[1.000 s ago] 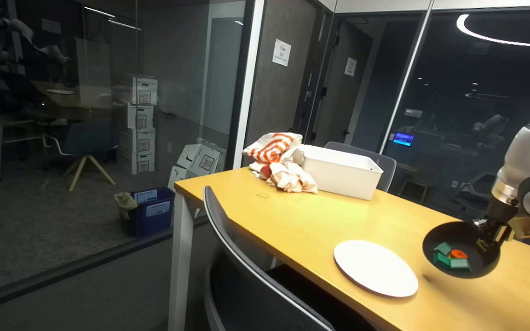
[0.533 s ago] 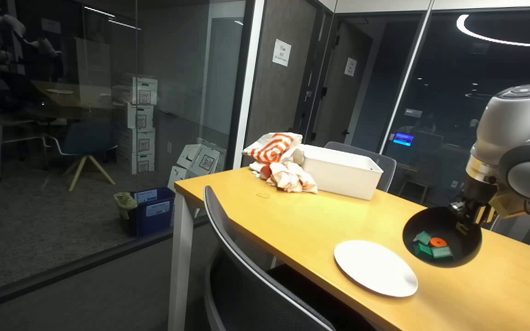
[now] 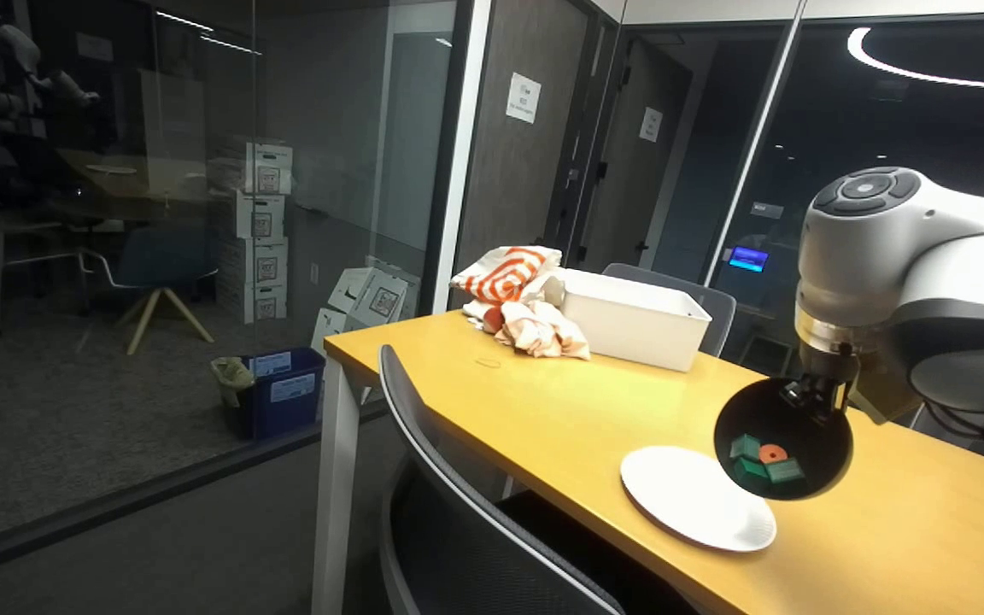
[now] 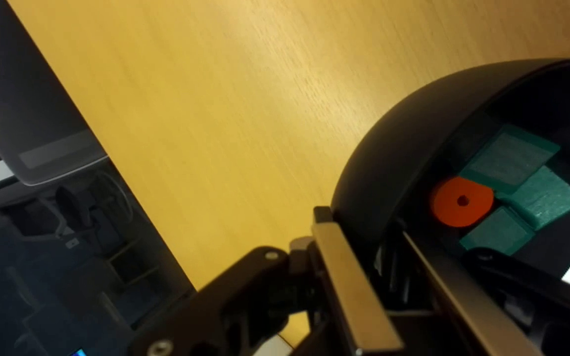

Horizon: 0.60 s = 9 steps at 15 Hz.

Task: Pour the contents from the bowl onto the plate

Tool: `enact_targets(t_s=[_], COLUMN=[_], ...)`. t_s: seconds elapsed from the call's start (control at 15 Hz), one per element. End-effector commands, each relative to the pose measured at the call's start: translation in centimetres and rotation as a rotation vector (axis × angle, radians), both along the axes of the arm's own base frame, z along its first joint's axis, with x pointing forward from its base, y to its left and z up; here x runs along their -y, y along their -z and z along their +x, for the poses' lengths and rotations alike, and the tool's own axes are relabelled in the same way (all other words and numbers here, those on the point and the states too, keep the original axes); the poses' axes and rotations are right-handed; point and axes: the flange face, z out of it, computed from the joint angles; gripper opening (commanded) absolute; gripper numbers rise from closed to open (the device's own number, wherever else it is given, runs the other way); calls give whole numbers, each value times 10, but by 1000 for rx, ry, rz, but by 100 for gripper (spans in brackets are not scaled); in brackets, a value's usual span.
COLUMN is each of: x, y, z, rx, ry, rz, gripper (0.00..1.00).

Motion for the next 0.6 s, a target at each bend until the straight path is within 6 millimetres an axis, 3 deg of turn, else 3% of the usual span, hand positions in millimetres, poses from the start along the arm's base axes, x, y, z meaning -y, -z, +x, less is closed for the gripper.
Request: enact_targets(t_s=[0.0,0.53], x=[-12,-32], y=[5,30], z=[12,21], rx=[50,203], ry=[-19,-78], rz=[-80,-194], gripper=[11,11])
